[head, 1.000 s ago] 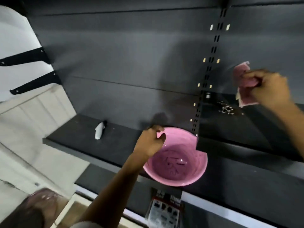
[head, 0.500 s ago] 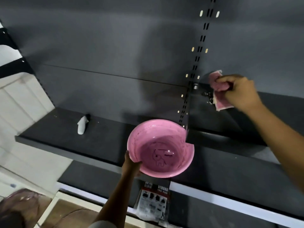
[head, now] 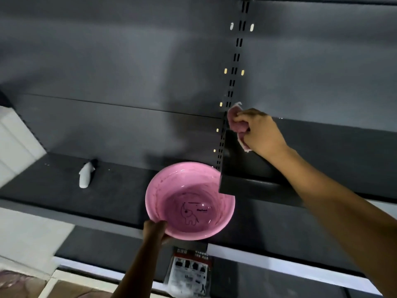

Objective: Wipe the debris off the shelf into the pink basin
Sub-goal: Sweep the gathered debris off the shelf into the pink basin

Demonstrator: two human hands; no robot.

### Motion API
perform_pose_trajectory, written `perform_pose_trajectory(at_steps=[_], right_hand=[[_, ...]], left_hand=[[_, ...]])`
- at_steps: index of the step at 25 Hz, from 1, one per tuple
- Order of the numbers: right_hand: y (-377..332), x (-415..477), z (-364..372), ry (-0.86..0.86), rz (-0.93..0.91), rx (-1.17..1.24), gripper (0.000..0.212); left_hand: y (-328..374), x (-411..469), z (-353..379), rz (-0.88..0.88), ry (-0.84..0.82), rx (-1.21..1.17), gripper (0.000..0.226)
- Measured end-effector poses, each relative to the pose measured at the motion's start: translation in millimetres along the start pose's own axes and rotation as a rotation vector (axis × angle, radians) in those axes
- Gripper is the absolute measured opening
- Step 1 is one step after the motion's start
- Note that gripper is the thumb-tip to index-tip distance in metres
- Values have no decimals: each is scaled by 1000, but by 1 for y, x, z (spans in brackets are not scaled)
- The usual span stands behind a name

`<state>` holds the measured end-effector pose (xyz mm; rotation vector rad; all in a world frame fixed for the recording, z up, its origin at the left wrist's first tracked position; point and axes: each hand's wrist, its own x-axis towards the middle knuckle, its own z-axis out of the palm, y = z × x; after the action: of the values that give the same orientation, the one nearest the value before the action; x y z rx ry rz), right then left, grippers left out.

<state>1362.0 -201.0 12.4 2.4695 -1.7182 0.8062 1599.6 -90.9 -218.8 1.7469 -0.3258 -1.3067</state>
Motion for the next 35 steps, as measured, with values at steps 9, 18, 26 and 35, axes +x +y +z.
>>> perform_pose_trajectory(at_steps=[9, 18, 26, 35], right_hand=[[24, -2, -30, 78, 21, 43, 40], [82, -2, -52, 32, 384, 51, 37], [58, -5, 1, -127, 417, 2, 29], [-52, 22, 47, -188, 241, 137, 36]], left_hand=[[103, -35, -81, 250, 42, 29, 19], [153, -75, -49, 380, -33, 37, 10], [148, -62, -42, 371, -15, 33, 20], [148, -67, -42, 353, -57, 18, 20]])
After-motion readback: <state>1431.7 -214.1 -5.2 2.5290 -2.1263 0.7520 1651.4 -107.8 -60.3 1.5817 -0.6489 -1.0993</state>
